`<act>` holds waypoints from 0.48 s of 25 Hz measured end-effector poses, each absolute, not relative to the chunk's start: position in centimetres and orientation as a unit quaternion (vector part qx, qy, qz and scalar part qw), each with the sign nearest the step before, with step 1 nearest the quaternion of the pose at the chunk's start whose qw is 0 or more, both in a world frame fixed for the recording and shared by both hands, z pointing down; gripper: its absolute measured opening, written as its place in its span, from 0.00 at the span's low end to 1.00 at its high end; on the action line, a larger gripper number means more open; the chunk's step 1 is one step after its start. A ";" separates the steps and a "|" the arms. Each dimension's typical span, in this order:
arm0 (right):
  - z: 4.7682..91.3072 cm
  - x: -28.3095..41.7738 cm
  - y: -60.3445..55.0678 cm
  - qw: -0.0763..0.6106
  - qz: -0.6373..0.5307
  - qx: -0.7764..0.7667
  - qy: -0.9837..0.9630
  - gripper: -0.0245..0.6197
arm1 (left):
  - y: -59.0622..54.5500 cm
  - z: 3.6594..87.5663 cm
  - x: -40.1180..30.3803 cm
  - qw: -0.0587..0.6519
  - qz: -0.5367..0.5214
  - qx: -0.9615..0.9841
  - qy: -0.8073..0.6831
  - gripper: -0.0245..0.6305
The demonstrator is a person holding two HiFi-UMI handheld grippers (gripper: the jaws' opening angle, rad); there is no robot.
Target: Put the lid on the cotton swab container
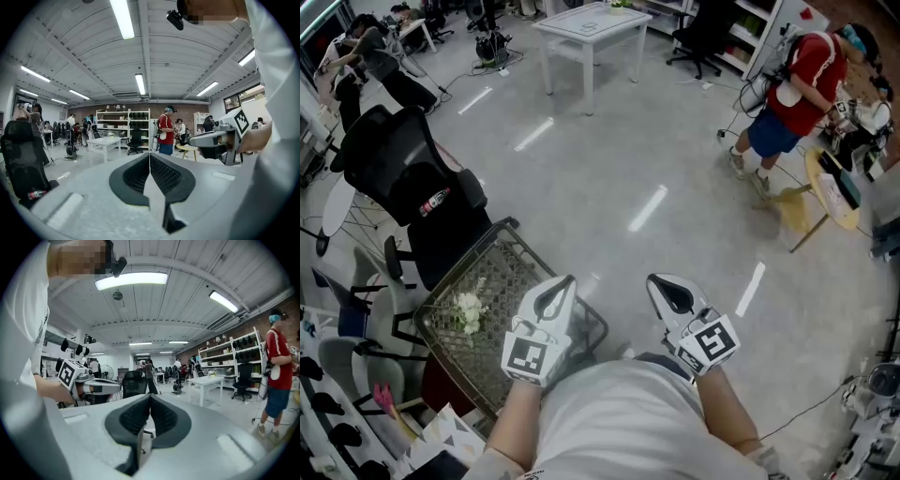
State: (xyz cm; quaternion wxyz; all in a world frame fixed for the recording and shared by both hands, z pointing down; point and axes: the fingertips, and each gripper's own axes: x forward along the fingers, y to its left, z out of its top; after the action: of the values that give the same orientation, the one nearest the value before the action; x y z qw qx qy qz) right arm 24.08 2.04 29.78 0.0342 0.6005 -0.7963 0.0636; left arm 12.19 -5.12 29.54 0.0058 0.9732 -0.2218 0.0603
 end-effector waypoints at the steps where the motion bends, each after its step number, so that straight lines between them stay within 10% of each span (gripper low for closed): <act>1: 29.6 24.3 2.1 0.031 0.063 0.602 -0.795 0.04 | -5.1 29.5 12.3 0.006 0.060 0.973 -0.223 0.05; 12: 29.1 24.8 2.1 0.019 0.060 0.603 -0.795 0.04 | -5.1 29.8 12.6 0.006 0.066 0.972 -0.224 0.05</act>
State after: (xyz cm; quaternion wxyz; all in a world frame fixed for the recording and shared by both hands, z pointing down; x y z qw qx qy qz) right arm 24.77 2.10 29.10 0.0191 0.6032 -0.7951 0.0602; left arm 12.57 -5.10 29.83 0.0056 0.9723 -0.2243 0.0660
